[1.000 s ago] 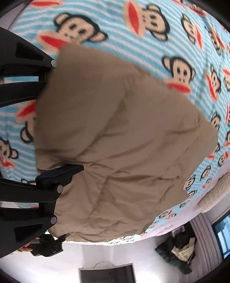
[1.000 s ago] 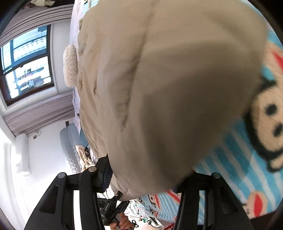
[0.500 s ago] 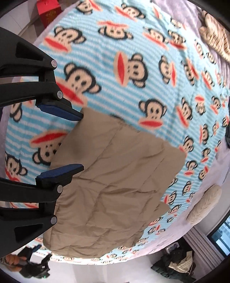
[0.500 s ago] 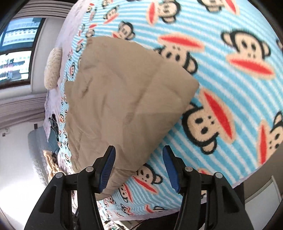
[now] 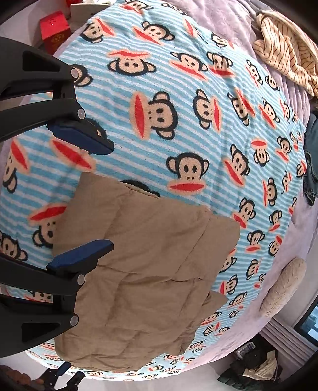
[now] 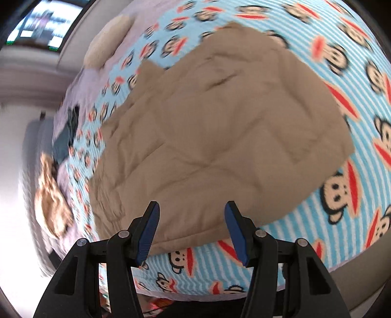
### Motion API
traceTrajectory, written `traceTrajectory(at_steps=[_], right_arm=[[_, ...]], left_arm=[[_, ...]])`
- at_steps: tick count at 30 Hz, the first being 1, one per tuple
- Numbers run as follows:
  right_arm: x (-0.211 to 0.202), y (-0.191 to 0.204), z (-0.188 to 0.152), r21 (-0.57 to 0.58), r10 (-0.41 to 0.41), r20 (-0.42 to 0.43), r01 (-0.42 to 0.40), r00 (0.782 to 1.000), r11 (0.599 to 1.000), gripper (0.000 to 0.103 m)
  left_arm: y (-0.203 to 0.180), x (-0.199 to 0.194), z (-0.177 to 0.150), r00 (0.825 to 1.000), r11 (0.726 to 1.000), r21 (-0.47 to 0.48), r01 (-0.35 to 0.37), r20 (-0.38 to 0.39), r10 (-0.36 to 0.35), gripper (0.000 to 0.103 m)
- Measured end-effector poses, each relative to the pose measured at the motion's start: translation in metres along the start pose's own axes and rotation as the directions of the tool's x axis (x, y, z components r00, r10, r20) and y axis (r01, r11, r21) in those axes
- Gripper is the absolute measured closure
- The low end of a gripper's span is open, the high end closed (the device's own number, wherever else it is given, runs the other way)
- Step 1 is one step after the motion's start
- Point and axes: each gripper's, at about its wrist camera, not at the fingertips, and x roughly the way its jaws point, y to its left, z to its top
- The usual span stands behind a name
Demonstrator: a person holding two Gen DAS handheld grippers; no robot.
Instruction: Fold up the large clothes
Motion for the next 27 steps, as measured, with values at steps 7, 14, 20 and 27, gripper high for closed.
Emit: traceTrajectory(at_steps=[7, 14, 20, 27], right_arm=[[0.031, 0.047, -0.005, -0.114, -0.087, -0.036, 0.082, 0.996, 0.99, 0.031], [0.058, 0.079, -0.009, -0.201, -0.143, -0.054, 0.13, 0.988, 0.971, 0.025], [0.084, 0.106, -0.008, -0.332, -0.251, 0.017, 0.242, 0.968, 0.912, 0.033], [0.107, 0.104, 0.001, -0.341, -0.304, 0.02, 0.292, 0.952, 0.893, 0.072]], left_arm=[[-0.002, 0.018, 0.01, 0.999, 0.999, 0.047, -0.014, -0.035, 0.015, 0.03], [-0.006, 0.029, 0.02, 0.999, 0.994, 0.106, -0.022, -0.033, 0.025, 0.0], [-0.008, 0.042, 0.032, 0.998, 0.992, 0.129, -0.007, -0.068, 0.016, 0.0], [-0.009, 0.06, 0.054, 0.998, 0.98, 0.2, 0.022, -0.061, -0.01, 0.0]])
